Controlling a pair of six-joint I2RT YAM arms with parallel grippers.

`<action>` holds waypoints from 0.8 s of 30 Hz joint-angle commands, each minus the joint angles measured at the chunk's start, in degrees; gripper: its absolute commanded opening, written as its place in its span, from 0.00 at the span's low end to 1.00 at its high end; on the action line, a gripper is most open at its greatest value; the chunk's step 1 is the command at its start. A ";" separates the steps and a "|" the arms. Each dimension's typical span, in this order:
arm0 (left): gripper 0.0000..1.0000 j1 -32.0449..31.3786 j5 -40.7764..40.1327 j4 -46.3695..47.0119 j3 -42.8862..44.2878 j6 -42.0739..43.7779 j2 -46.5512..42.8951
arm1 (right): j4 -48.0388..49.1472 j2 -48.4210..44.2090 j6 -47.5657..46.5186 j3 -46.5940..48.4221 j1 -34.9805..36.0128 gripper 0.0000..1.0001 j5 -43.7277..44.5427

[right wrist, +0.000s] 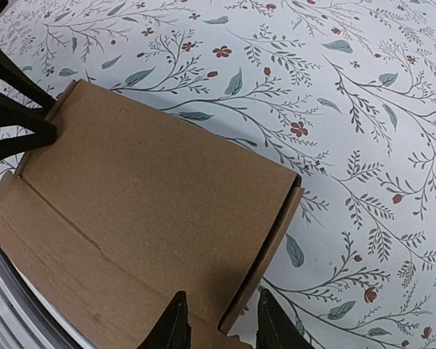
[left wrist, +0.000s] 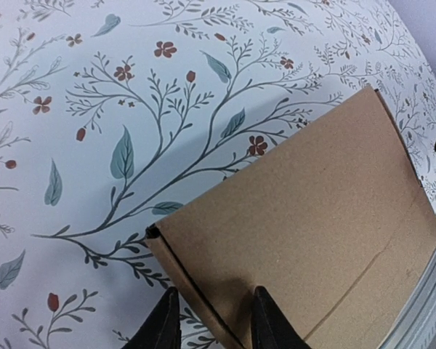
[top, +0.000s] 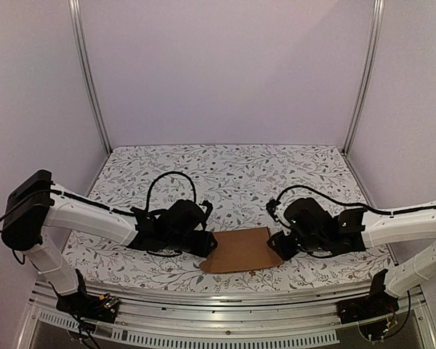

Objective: Fold the paper box

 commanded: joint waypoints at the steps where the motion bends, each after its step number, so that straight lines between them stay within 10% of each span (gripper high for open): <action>1: 0.32 0.52 1.14 -3.77 -1.03 0.73 2.11 | -8.71 -8.06 -2.53 1.18 0.28 0.34 0.19; 12: 0.32 0.51 1.63 -3.56 -0.50 1.46 2.90 | -12.92 -21.23 -18.51 -1.31 0.32 0.54 -9.20; 24: 0.29 0.50 0.72 -3.17 -2.61 1.52 1.90 | -14.76 -11.03 -19.05 5.34 -1.08 0.68 0.58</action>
